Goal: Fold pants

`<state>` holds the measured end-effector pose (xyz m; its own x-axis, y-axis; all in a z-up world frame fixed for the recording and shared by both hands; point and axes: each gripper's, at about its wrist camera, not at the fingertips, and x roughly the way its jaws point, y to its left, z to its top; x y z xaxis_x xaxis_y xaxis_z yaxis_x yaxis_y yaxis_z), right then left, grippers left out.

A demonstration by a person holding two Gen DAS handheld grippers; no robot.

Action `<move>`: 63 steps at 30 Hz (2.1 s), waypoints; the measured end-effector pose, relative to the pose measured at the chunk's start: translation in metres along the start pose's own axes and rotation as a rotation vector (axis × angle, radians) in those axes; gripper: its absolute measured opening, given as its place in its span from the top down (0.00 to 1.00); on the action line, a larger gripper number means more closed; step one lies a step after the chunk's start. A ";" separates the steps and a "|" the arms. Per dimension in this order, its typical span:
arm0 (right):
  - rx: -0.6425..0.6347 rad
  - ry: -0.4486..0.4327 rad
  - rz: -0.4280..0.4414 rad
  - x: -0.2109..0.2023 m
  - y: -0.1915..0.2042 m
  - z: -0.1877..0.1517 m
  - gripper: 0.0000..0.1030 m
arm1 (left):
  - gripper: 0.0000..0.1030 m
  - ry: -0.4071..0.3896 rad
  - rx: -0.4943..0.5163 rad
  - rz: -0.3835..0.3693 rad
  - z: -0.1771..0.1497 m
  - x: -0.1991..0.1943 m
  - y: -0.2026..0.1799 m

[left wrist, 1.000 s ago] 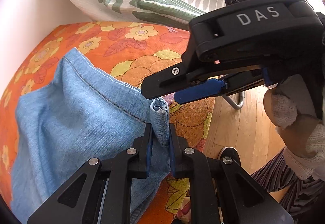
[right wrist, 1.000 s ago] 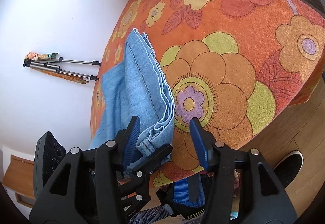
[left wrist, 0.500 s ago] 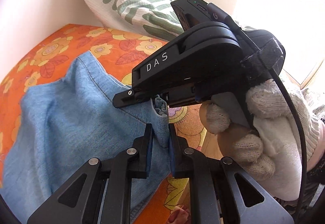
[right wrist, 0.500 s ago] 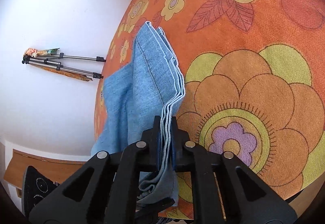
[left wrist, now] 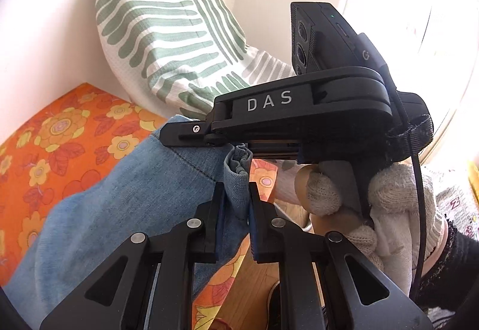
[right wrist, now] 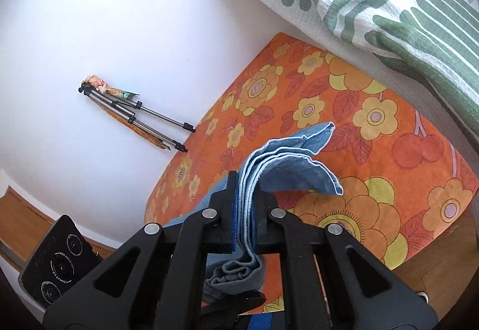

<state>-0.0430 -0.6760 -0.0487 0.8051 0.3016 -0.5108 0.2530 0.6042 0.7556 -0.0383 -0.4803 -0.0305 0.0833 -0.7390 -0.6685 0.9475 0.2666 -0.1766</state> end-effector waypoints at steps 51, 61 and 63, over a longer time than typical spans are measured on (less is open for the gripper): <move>0.163 0.193 -0.266 -0.022 -0.083 -0.093 0.62 | 0.74 0.306 -0.001 0.271 -0.136 -0.052 0.056; 0.083 0.155 -0.275 -0.023 -0.069 -0.088 0.92 | 0.97 0.310 0.061 0.336 -0.137 -0.037 0.056; 0.091 0.142 -0.277 -0.023 -0.072 -0.084 0.92 | 0.98 0.305 0.067 0.319 -0.136 -0.043 0.052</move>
<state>-0.1250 -0.6643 -0.1253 0.6173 0.2388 -0.7496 0.5042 0.6113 0.6100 -0.0345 -0.3504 -0.1093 0.2898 -0.4071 -0.8662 0.9079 0.4033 0.1142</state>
